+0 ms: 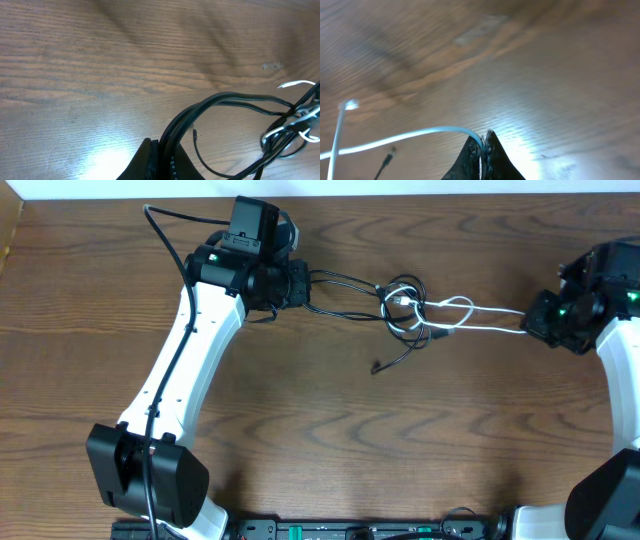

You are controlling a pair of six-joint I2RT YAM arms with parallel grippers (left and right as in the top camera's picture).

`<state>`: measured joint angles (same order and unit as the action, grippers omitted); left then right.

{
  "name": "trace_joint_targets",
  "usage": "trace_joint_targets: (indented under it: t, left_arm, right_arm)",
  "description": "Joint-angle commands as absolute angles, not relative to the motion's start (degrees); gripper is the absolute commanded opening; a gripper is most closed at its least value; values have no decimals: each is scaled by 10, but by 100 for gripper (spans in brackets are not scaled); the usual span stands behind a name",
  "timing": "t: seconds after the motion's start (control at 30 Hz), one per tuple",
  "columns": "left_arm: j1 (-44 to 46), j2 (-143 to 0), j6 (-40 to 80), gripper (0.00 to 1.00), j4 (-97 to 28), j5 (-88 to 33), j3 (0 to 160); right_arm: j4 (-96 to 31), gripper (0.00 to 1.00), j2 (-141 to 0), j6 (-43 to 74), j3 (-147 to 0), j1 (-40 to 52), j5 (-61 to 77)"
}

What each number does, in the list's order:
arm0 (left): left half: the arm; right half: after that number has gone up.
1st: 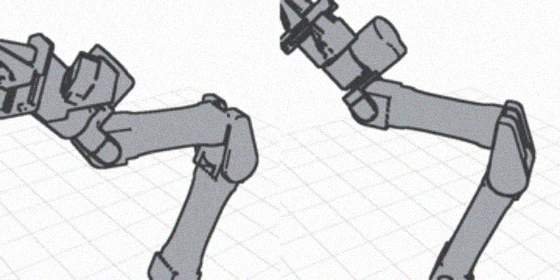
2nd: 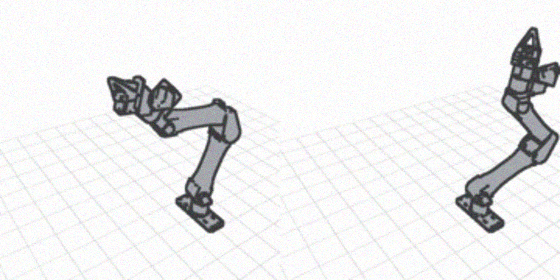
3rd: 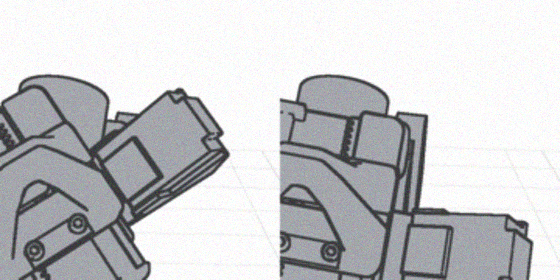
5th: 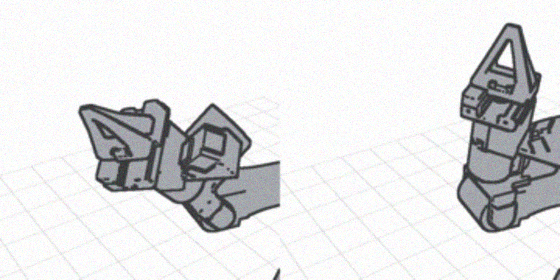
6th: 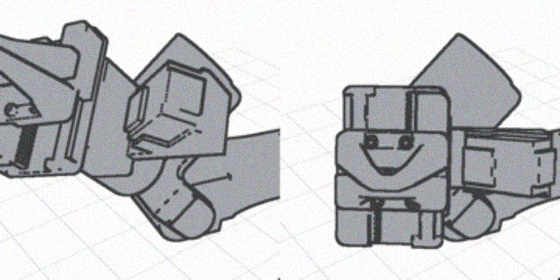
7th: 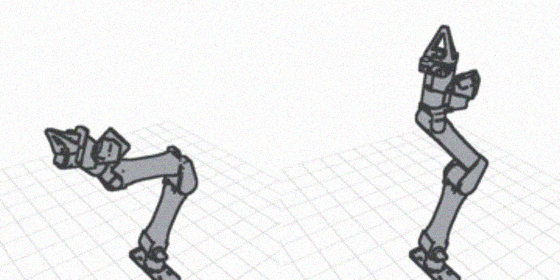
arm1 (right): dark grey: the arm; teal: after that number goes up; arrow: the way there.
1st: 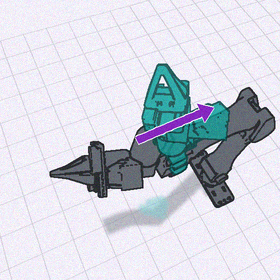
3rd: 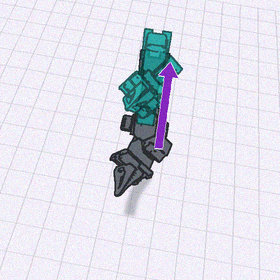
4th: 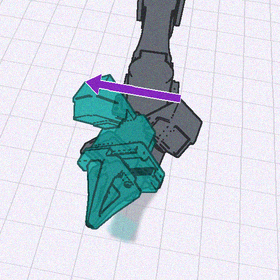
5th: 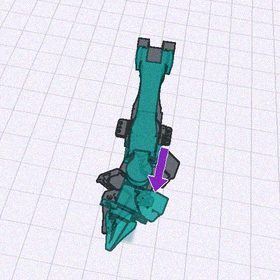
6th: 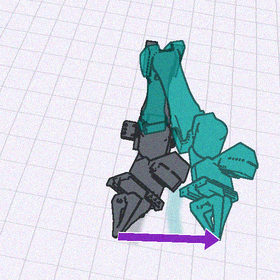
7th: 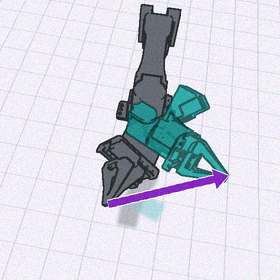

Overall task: Untangle cables
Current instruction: 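Pull the white cable rightward with the right gripper, left gripper holding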

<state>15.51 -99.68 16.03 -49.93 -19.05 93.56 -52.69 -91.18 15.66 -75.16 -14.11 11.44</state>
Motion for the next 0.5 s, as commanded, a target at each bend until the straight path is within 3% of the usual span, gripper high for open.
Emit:
trace_joint_targets:
  t: [0.0,0.47]
  left_arm:
    - [142,-997,150,8,-502,-138,940]
    - [137,-997,150,8,-534,-55,940]
  right_arm:
    - [-532,1,-911,190,-760,-165,6]
    - [-558,1,-982,214,-760,-176,-53]
